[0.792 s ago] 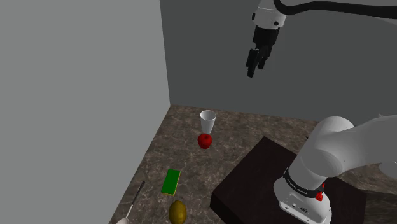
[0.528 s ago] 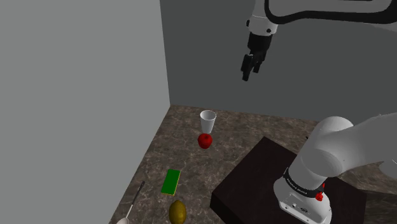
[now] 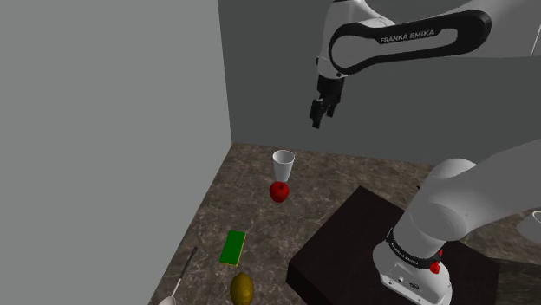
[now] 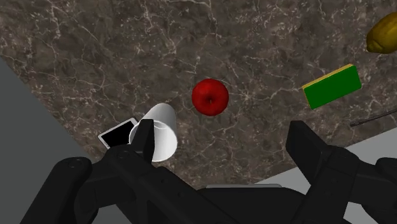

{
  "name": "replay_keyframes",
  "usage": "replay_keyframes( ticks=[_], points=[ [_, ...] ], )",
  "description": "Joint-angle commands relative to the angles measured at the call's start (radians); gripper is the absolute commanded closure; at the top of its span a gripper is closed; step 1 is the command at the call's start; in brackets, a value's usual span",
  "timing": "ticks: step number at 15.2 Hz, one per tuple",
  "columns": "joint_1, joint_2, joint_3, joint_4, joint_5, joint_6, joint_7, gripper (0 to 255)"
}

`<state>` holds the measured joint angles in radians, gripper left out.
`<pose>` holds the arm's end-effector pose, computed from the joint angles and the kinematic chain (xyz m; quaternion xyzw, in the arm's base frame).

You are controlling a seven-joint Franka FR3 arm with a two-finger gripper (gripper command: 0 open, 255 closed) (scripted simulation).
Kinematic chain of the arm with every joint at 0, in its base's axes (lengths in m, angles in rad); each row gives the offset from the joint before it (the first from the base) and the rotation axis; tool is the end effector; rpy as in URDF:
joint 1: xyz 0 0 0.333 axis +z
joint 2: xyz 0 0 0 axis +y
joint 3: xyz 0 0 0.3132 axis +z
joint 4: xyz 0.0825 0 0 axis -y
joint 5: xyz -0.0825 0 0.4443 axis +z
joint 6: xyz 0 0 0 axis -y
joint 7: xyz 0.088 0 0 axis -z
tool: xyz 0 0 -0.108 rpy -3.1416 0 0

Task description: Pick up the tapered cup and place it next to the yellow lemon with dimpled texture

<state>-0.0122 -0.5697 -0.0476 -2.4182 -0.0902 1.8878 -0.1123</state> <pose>0.4416 -0.0340 0.4941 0.9984 0.0429 0.0170 0.0318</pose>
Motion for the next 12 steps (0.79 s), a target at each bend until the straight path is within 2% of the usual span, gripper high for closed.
replay_keyframes(
  ticks=[1, 6, 12],
  points=[
    [-0.001, 0.057, -0.003, -0.014, -0.006, 0.074, 0.002, 0],
    [-0.004, 0.215, -0.011, -0.023, -0.019, 0.243, 0.005, 0],
    [-0.010, 0.433, -0.018, 0.015, -0.035, 0.426, 0.010, 0]
  ],
)
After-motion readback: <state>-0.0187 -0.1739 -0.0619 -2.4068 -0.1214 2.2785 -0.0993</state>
